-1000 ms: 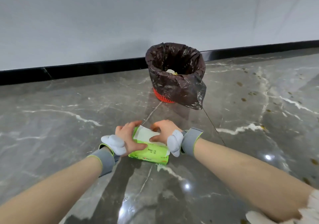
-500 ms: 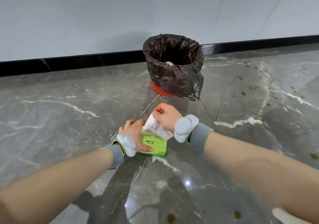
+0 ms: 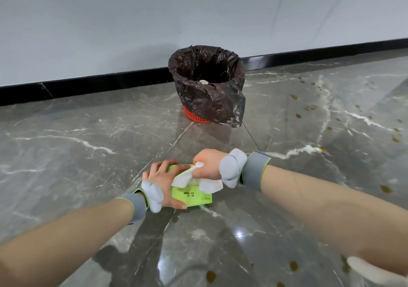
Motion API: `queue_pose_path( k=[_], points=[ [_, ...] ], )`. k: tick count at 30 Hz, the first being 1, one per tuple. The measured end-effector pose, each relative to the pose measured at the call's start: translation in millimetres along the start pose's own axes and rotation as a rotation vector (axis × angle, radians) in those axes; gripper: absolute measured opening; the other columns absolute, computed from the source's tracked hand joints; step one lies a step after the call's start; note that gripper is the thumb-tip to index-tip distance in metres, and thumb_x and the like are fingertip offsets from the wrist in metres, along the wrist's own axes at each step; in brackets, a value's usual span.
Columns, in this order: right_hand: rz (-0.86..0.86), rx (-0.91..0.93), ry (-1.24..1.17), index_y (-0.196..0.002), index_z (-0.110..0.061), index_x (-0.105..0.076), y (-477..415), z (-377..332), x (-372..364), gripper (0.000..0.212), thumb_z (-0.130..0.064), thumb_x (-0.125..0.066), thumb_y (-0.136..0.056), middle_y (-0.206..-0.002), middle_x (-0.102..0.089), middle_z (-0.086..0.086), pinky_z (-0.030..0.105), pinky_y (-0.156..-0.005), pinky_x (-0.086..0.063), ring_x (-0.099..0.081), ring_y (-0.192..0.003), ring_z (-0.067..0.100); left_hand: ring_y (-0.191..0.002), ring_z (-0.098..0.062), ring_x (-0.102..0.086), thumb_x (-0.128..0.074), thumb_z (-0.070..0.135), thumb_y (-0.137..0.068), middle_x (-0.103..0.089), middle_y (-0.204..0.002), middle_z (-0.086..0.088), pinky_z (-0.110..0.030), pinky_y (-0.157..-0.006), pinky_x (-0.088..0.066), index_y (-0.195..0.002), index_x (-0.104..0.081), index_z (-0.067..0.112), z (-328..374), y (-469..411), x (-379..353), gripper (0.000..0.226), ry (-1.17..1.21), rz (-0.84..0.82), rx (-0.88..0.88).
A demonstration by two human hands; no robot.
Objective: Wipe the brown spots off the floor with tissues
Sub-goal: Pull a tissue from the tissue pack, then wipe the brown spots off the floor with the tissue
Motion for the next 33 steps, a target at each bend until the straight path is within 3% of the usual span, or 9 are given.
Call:
queue_pose_path(
  k=[7,10,13,15,18,20,25,30,33],
  points=[
    [0.381,-0.037,-0.659,-0.052,-0.017,-0.022,42.7,26.7,64.2,0.04,0.0,-0.049,-0.077,-0.056,-0.021,-0.001,0.025,-0.049,-0.016,-0.019,-0.054,0.015,-0.126,-0.028,-0.032,-0.07,0.064,-0.062,-0.036,-0.135,-0.003,-0.035,-0.102,-0.033,-0.139,-0.024,0.04,-34.9,-15.7,11.8,0.093,0.005,-0.009,0.199],
    [0.183,-0.169,-0.836,-0.061,-0.01,-0.043,56.2,45.1,35.8,0.024,-0.013,-0.046,-0.084,-0.058,-0.042,0.003,0.025,-0.05,-0.027,-0.035,-0.054,0.018,-0.124,-0.034,-0.037,-0.07,0.064,-0.065,-0.041,-0.133,-0.013,-0.04,-0.102,-0.035,-0.14,-0.029,0.023,-51.0,-31.5,22.7,0.095,-0.025,0.057,0.305],
    [-0.013,-0.147,-0.955,-0.059,-0.012,-0.04,68.1,53.8,-0.3,0.028,-0.009,-0.04,-0.088,-0.061,-0.037,0.006,0.028,-0.051,-0.024,-0.032,-0.053,0.022,-0.123,-0.037,-0.036,-0.077,0.052,-0.064,-0.037,-0.136,-0.018,-0.045,-0.101,-0.033,-0.137,-0.029,0.011,-39.2,-27.3,33.8,0.096,-0.009,0.201,0.362],
    [0.034,-0.126,-0.815,-0.059,-0.014,-0.042,75.5,65.5,-7.8,0.031,-0.012,-0.047,-0.09,-0.06,-0.038,0.005,0.027,-0.051,-0.028,-0.036,-0.054,0.022,-0.119,-0.038,-0.036,-0.085,0.037,-0.054,-0.036,-0.137,-0.018,-0.05,-0.097,-0.033,-0.136,-0.033,0.009,-11.1,-20.1,54.2,0.102,-0.036,0.463,0.171],
    [0.151,-0.189,-0.737,-0.063,-0.015,-0.049,87.5,85.3,-22.0,0.025,-0.019,-0.062,-0.084,-0.064,-0.048,-0.001,0.027,-0.061,-0.041,-0.047,-0.064,0.018,-0.108,-0.032,-0.043,-0.086,0.033,-0.038,-0.042,-0.131,-0.011,-0.046,-0.086,-0.041,-0.133,-0.038,0.02,64.1,3.1,43.3,0.107,-0.312,0.652,-0.54],
    [0.173,-0.261,-0.749,-0.072,-0.016,-0.05,93.5,93.5,-43.9,0.016,-0.015,-0.064,-0.079,-0.068,-0.051,-0.002,0.028,-0.064,-0.045,-0.05,-0.064,0.018,-0.109,-0.025,-0.048,-0.082,0.041,-0.039,-0.04,-0.132,-0.004,-0.038,-0.085,-0.046,-0.139,-0.029,0.034,80.3,13.1,5.0,0.114,-0.401,0.454,-0.762],
    [0.202,-0.319,-0.698,-0.063,-0.023,-0.04,104.0,90.5,-93.1,0.031,-0.003,-0.057,-0.079,-0.061,-0.043,-0.003,0.017,-0.047,-0.035,-0.041,-0.05,0.009,-0.14,-0.02,-0.02,-0.051,0.077,-0.055,-0.007,-0.155,0.004,-0.035,-0.11,-0.019,-0.133,0.01,0.059,39.2,5.2,-67.3,0.1,-0.204,-0.118,-0.525],
    [0.164,-0.325,-0.959,-0.056,-0.016,-0.028,109.2,74.5,-132.4,0.032,0.007,-0.038,-0.076,-0.056,-0.045,0.012,0.012,-0.037,-0.03,-0.044,-0.033,0.011,-0.144,-0.019,0.004,-0.011,0.075,-0.068,0.01,-0.157,0.004,-0.034,-0.114,0.003,-0.141,0.006,0.047,52.7,2.4,-79.4,0.08,-0.256,-0.082,-0.536],
    [0.204,-0.206,-0.801,-0.06,-0.02,-0.035,105.3,55.3,-137.9,0.026,0.0,-0.044,-0.074,-0.057,-0.052,0.001,0.02,-0.048,-0.039,-0.048,-0.043,0.012,-0.145,-0.022,0.0,-0.006,0.069,-0.071,0.003,-0.158,0.0,-0.034,-0.111,0.004,-0.146,-0.005,0.04,64.5,-7.6,-77.8,0.081,-0.275,-0.016,-0.556]
  ],
)
Point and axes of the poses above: each hand's wrist, its own y-axis away from the middle knuckle, its own x-axis out of the back of the hand, z = x × y, the point moved 10 cm from there along -y, towards the middle knuckle
